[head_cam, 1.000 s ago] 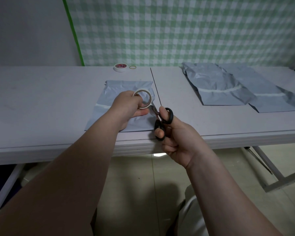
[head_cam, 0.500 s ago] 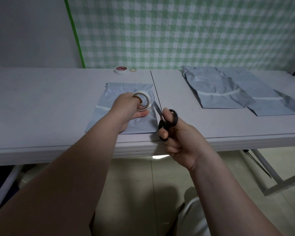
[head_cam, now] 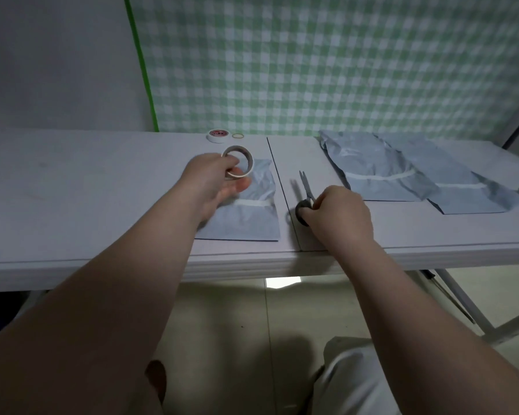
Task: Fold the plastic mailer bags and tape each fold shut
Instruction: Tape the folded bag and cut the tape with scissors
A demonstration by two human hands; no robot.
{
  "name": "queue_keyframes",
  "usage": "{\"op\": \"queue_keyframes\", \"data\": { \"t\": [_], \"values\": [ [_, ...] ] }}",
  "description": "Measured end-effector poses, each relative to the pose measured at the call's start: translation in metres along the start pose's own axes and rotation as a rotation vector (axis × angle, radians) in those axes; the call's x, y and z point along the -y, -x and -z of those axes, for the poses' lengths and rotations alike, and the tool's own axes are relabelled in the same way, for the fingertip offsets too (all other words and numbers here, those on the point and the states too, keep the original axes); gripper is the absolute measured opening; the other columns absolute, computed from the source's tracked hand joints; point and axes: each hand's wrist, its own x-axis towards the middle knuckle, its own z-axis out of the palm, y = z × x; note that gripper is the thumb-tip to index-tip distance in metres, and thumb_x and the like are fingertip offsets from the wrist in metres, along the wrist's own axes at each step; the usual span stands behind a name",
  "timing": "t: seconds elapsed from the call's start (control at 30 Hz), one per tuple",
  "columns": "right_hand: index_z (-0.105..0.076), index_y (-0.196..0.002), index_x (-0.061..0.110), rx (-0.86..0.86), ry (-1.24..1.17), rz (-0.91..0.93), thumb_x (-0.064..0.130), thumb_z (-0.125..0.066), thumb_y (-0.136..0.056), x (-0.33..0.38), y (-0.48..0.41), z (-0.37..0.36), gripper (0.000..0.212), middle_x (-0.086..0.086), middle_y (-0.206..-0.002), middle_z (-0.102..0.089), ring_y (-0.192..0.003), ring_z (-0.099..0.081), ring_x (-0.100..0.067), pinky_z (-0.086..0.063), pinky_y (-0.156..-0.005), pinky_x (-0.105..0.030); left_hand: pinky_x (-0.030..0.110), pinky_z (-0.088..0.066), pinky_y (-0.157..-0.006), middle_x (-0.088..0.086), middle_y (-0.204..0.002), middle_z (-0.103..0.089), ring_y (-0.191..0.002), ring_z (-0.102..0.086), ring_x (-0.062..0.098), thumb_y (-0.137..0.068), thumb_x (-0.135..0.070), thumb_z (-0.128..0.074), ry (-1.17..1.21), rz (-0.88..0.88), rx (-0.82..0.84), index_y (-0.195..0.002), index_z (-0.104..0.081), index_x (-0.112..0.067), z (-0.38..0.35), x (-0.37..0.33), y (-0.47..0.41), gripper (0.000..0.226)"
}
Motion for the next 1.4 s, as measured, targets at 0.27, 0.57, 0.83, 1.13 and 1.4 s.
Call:
{"op": "queue_keyframes", "data": {
  "t": [0.27, 0.57, 0.83, 1.13, 1.4],
  "values": [
    [-0.058, -0.093, 0.007, -0.043, 0.213, 0.042, 0.006, -0.049, -0.087, 0.018, 0.001, -0.006, 0.010, -0.012, -0.102, -0.054, -0.091, -0.051, -0.029, -0.036, -0.067, -0.030, 0.030, -0.051, -0.061, 0.005, -0.075, -0.060, -0.060, -0.066, 0.020, -0.091, -0.022, -0.048, -0.297, -0.239, -0.332, -0.068, -0.055, -0.013, 0.061, -0.019, -0.001, 0.025],
    [-0.065, -0.105, 0.005, -0.114, 0.032, 0.368, 0.011, -0.045, -0.091, 0.055, 0.017, -0.031, 0.025, -0.012, -0.110, -0.060, -0.101, -0.054, -0.030, -0.041, -0.080, -0.037, 0.034, -0.043, -0.076, 0.021, -0.109, -0.060, -0.100, -0.056, 0.036, -0.092, -0.021, -0.050, -1.251, -0.382, -0.430, -0.108, -0.066, -0.001, 0.116, 0.005, -0.006, 0.030],
    [-0.056, -0.100, 0.006, 0.102, 0.188, 0.497, 0.022, -0.032, -0.099, 0.063, 0.023, -0.052, 0.029, -0.010, -0.105, -0.057, -0.099, -0.051, -0.032, -0.031, -0.076, -0.034, 0.036, -0.042, -0.087, 0.012, -0.123, -0.056, -0.113, -0.049, 0.034, -0.087, -0.009, -0.047, -1.535, -0.225, -0.418, -0.122, -0.060, -0.013, 0.114, 0.010, 0.002, 0.037],
    [-0.045, -0.123, 0.015, 0.170, 0.329, 0.449, 0.033, -0.023, -0.100, 0.058, 0.025, -0.062, 0.036, -0.004, -0.127, -0.047, -0.121, -0.041, -0.029, -0.028, -0.102, -0.048, 0.032, -0.024, -0.111, 0.005, -0.149, -0.039, -0.137, -0.034, 0.021, -0.102, -0.026, -0.032, -1.501, -0.566, 0.281, -0.141, -0.043, -0.016, 0.059, 0.033, 0.030, 0.042],
    [-0.041, -0.132, 0.023, 0.204, 0.300, 0.423, 0.035, -0.021, -0.099, 0.055, 0.025, -0.058, 0.040, -0.001, -0.132, -0.044, -0.127, -0.038, -0.025, -0.017, -0.108, -0.058, 0.048, -0.006, -0.118, -0.003, -0.160, -0.009, -0.145, -0.019, 0.019, -0.102, -0.039, -0.015, -1.704, -0.349, 0.188, -0.150, -0.017, -0.035, 0.065, 0.037, 0.025, 0.048]
  ]
}}
